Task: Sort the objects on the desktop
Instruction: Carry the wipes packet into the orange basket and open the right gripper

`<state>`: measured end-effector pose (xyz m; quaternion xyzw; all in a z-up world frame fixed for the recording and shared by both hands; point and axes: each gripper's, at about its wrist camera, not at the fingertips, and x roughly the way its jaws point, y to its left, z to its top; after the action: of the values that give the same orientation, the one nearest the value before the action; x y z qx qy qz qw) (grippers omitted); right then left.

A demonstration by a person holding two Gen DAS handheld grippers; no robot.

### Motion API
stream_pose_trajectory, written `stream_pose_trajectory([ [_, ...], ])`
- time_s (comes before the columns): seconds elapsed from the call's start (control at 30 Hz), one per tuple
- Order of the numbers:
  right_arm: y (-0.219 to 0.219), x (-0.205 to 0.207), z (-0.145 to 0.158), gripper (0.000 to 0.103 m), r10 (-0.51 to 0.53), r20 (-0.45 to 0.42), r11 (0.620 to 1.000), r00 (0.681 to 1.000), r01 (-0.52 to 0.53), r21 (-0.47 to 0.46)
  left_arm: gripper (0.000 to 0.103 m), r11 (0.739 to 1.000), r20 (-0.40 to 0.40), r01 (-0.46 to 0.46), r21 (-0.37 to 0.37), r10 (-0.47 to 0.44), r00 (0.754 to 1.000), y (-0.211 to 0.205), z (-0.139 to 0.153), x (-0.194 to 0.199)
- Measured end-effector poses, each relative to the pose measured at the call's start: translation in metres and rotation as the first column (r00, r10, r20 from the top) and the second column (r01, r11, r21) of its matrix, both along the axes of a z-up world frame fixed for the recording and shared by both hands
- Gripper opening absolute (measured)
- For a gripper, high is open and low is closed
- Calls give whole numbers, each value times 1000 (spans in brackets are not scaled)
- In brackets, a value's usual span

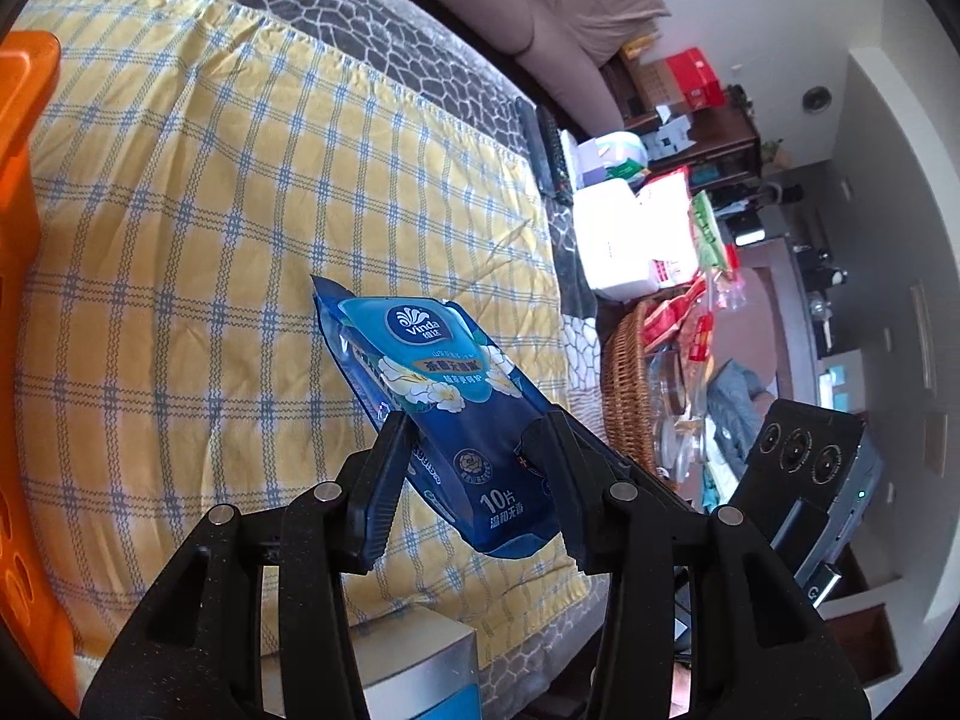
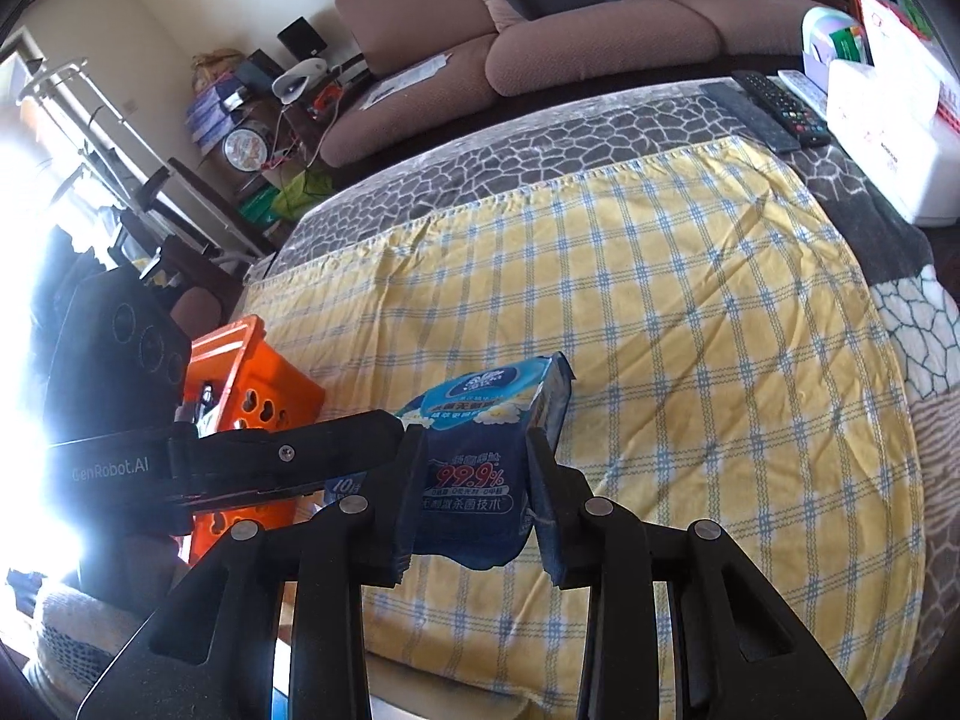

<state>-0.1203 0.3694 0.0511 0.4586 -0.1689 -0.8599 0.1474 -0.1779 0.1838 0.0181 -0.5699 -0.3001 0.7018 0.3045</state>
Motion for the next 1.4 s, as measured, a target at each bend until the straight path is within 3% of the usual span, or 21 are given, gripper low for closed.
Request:
stream_pose_trajectory([
  [0.4,-62,36,94,34,51,-132,998,990,-45,50,42,995,-119,-50,82,60,991,-76,90,36],
  [0.67,-141,46,127,34,138,-190,990,972,-129,60,42,985,-155,-137,101,151,976,-167,114,58],
  [0.83,-201,42,119,34,199,-193,980,961,-195,42,42,979,-148,-190,78,200,968,-227,105,63],
  [1.03,-258,33,86,34,244,-155,969,957,-245,19,46,969,-101,-237,69,243,965,-273,68,61],
  [1.4,-275,21,28,34,234,-87,972,968,-233,21,46,976,-50,-204,75,208,977,-279,12,41],
])
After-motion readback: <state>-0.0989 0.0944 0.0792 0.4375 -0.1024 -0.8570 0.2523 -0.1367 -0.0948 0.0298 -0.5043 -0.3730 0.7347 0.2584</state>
